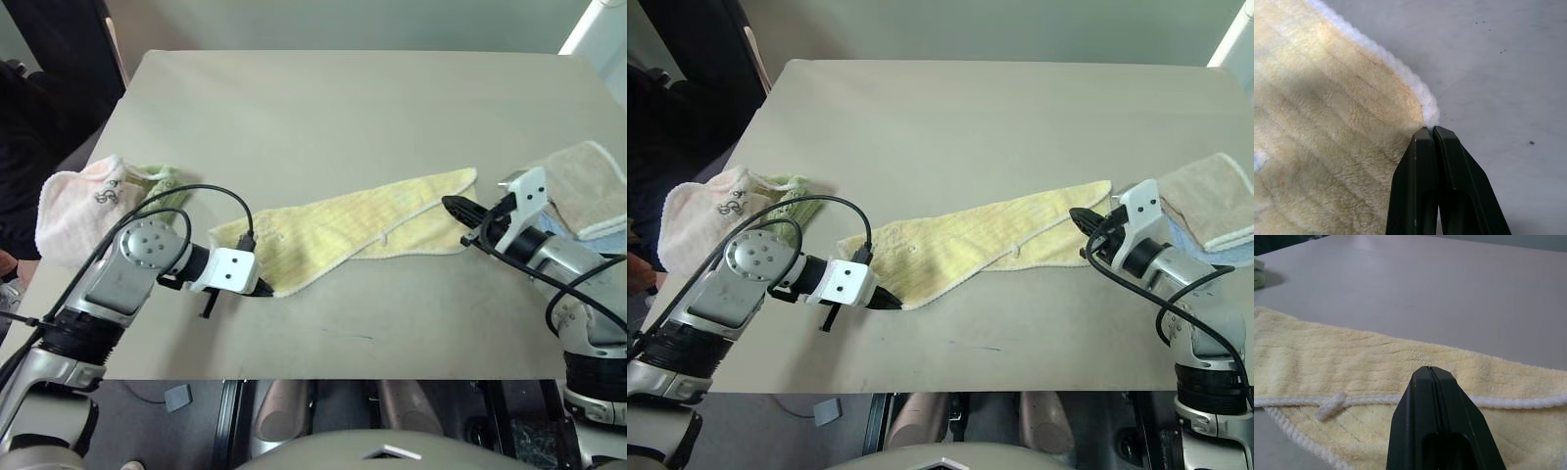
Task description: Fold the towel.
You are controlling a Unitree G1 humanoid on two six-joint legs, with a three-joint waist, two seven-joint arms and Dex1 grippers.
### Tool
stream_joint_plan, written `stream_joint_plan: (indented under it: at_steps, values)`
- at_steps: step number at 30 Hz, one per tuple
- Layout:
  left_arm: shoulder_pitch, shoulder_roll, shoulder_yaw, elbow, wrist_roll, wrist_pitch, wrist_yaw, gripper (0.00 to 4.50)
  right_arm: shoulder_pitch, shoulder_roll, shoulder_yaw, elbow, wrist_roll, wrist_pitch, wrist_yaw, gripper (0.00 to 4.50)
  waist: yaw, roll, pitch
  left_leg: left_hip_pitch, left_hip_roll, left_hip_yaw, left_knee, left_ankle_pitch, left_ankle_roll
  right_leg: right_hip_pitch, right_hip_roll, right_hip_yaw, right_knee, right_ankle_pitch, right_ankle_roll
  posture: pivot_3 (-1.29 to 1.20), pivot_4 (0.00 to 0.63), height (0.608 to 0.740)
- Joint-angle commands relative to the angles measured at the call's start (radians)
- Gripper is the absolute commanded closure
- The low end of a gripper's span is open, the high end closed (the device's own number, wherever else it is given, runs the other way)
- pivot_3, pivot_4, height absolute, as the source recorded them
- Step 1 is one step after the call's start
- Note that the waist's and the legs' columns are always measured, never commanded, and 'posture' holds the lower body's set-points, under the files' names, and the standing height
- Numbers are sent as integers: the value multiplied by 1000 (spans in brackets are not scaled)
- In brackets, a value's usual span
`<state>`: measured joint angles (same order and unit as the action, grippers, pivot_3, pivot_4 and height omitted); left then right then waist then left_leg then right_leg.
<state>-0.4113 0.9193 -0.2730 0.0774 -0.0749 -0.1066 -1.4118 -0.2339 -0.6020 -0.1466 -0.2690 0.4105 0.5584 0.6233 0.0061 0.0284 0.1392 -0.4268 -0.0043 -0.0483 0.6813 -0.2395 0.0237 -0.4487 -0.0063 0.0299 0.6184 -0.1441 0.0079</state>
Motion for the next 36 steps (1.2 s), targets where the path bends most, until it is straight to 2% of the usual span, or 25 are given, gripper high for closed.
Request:
stream_joint_plan:
  at_steps: [1,2,4,6,9,11,14,20,28,31,36]
  values:
    - [-6,19,67,-5,-17,36,33,4482,-56,-80,80,59,-164,-170,32,4500,-3,0,0,-1,0,0,0,0,0,-1,0,0,0,0,-1,0,150,735]
    - [-6,17,74,-9,-20,43,40,4482,-83,-118,123,121,-235,-240,46,4500,-4,0,0,-1,0,0,0,0,0,-2,0,0,0,1,-1,0,150,735]
    - [-4,13,83,-15,-25,55,51,4500,-128,-171,188,225,-341,-362,67,3884,-6,0,0,-1,0,0,0,0,0,-3,0,0,0,5,-8,0,150,735]
    - [-2,9,88,-19,-27,65,56,4500,-163,-196,226,305,-408,-459,73,3253,-6,0,0,-3,0,0,0,0,0,-5,0,0,-1,5,-9,0,150,735]
    - [7,9,91,-26,-26,69,60,4500,-248,-229,288,472,-536,-654,53,2119,-6,0,0,-8,0,1,0,-2,-2,-11,0,0,0,5,-8,0,150,735]
    - [11,7,93,-31,-28,73,63,4500,-294,-241,315,562,-594,-751,44,1419,-6,0,0,-10,1,1,0,-3,-2,-13,0,-1,0,9,0,0,150,735]
    - [18,6,96,-40,-36,84,67,4500,-357,-253,352,681,-683,-885,10,351,-6,0,0,-10,1,1,-1,-5,-1,-13,0,-2,0,9,0,0,150,735]
    - [45,12,112,-62,-44,96,80,4500,-496,-269,453,936,-905,-1108,-140,351,-8,0,0,-9,1,1,0,-6,-1,-13,0,-2,0,9,0,0,150,735]
    - [57,13,119,-71,-44,101,88,4500,-612,-252,533,1152,-1045,-1218,-269,351,-9,0,0,-8,2,1,1,-6,0,-13,-1,-2,2,10,-1,0,150,735]
    - [60,14,123,-74,-45,103,92,4500,-630,-245,549,1185,-1078,-1235,-300,932,-9,0,0,-8,2,1,1,-6,0,-13,-1,-2,3,10,-1,0,150,735]
    - [70,18,135,-84,-53,114,100,4500,-627,-249,549,1202,-1083,-1258,-316,2762,-9,0,0,-8,2,2,1,-6,0,-13,-1,-2,3,10,-1,0,150,735]
